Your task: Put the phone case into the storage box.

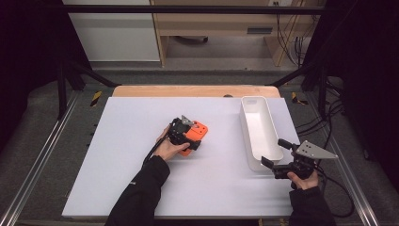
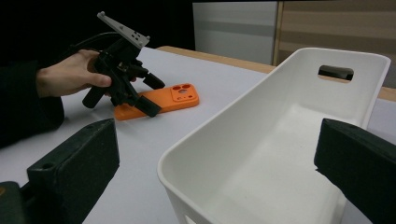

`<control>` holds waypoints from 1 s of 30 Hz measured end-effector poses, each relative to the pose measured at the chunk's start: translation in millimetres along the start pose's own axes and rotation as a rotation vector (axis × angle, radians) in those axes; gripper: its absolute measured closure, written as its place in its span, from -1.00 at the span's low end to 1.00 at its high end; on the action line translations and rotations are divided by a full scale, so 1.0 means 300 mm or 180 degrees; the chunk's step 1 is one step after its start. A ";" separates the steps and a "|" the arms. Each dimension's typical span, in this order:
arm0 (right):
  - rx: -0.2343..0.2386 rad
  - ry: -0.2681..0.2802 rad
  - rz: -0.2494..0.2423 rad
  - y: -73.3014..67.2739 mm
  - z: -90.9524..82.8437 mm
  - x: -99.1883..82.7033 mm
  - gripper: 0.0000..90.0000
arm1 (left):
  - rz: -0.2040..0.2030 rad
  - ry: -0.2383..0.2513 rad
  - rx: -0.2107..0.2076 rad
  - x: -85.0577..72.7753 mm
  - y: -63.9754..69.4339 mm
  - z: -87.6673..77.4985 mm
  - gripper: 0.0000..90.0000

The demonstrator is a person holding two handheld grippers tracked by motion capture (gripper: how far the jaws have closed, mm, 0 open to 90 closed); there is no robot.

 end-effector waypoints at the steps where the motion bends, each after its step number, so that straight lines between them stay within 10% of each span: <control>1: -0.0007 -0.0003 0.0000 0.000 -0.001 0.000 -0.99 | -0.0014 0.0016 0.0001 0.000 -0.001 0.000 -0.92; 30: -0.0009 0.0001 0.0009 0.001 0.000 0.000 -0.99 | -0.0086 0.0126 0.0064 -0.008 0.000 -0.009 -0.71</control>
Point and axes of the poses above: each handheld gripper's, and its own axes: z roughly forward along the jaws, x roughly out of its top, y roughly to its right, the point moved 2 cm from there along z, roughly forward along the jaws, and after that the axes turned 3 degrees about z, right-handed, at the moved point
